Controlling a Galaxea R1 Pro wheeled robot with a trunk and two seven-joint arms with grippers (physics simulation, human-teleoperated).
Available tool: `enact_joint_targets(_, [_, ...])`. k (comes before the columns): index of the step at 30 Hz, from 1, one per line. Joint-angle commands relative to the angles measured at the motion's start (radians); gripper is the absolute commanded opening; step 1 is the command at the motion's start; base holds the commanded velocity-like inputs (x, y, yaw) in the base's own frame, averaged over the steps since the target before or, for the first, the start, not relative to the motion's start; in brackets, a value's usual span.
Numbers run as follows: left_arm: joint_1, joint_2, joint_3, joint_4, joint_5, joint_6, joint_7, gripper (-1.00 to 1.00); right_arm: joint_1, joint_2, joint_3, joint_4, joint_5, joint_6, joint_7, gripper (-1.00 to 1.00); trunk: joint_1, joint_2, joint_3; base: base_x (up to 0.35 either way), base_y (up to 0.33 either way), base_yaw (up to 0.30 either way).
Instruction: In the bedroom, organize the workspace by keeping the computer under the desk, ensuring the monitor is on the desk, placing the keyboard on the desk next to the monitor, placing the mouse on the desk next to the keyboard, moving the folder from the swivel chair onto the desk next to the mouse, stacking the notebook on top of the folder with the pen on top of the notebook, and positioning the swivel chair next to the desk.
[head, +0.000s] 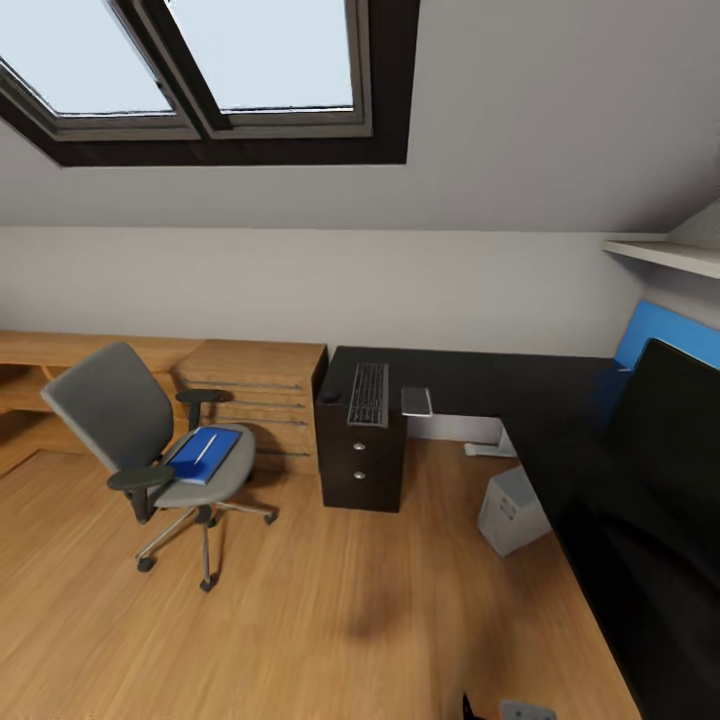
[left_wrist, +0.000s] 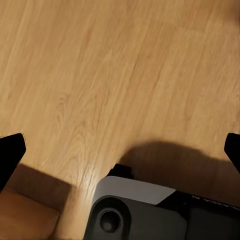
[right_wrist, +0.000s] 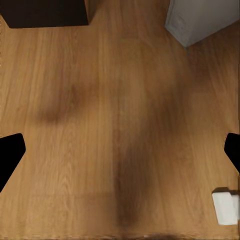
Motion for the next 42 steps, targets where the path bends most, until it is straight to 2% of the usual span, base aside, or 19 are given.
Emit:
enact_joint_targets(1, [-0.001, 0.001, -0.008, -0.001, 0.011, -0.007, 0.006, 1.0, -0.001, 0.0, -0.003, 0.002, -0.005, -0.005, 0.002, 1.0, -0.004, 0.006, 0.002, -0.342, 0.0, 0.0])
enact_joint_targets(26, [-0.001, 0.0, -0.008, -0.001, 0.011, -0.023, 0.006, 1.0, -0.001, 0.0, -0.003, 0.002, -0.005, -0.005, 0.004, 1.0, -0.1, 0.181, 0.08, -0.342, 0.0, -0.001])
enact_joint_targets(37, [-0.001, -0.003, -0.008, -0.001, 0.01, -0.027, 0.008, 1.0, -0.001, 0.0, -0.002, 0.002, -0.005, -0.005, 0.005, 1.0, -0.142, 0.258, 0.114, -0.34, -0.032, -0.108])
enact_joint_targets(42, [-0.001, -0.006, -0.012, -0.001, 0.007, -0.028, 0.01, 1.0, -0.001, 0.0, -0.002, 0.002, -0.005, -0.005, 0.005, 1.0, -0.142, 0.258, 0.114, -0.295, -0.214, -0.005])
